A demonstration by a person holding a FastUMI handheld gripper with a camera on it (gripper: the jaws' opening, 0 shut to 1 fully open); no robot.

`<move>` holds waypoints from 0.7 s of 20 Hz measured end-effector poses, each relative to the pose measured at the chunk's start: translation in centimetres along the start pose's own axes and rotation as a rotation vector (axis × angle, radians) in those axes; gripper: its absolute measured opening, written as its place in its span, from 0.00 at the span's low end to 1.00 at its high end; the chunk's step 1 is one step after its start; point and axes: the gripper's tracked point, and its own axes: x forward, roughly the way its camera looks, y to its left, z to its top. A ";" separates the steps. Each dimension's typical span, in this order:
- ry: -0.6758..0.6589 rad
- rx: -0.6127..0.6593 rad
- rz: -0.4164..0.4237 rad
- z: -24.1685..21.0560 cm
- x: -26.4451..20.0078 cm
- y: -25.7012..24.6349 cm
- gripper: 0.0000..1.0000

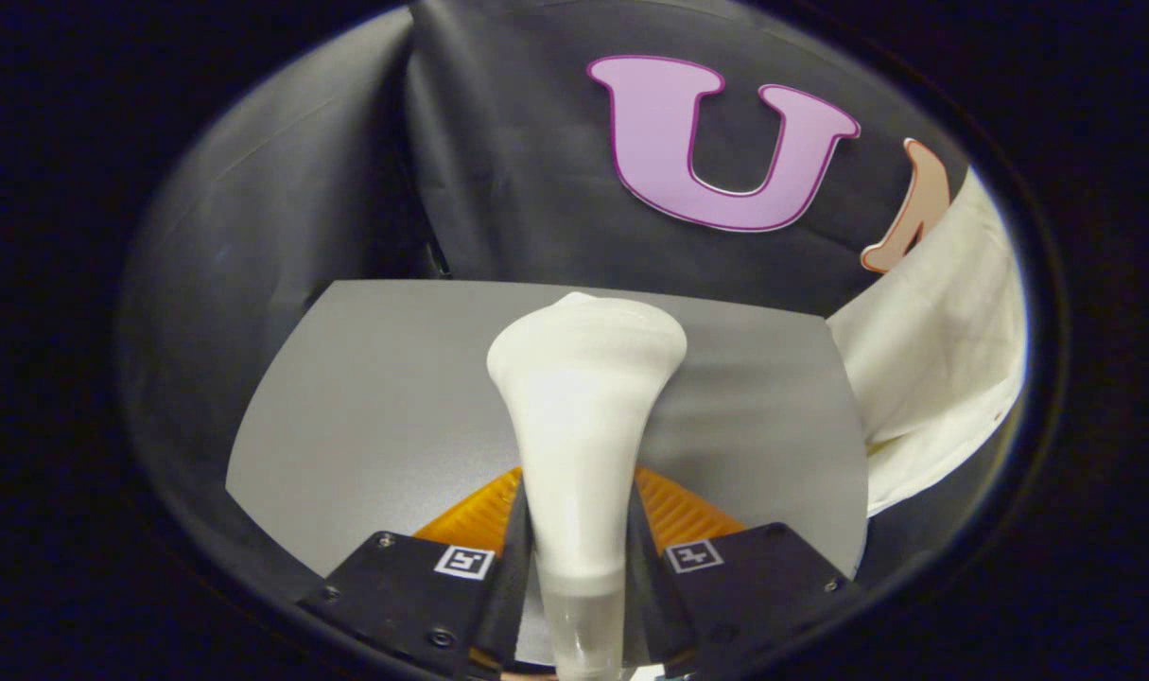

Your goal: Iron the clothes twice with a garment steamer, once on the left side and once on the right side.

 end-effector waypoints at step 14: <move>-0.322 0.198 0.022 2.5 -5.3 -2.6 0.41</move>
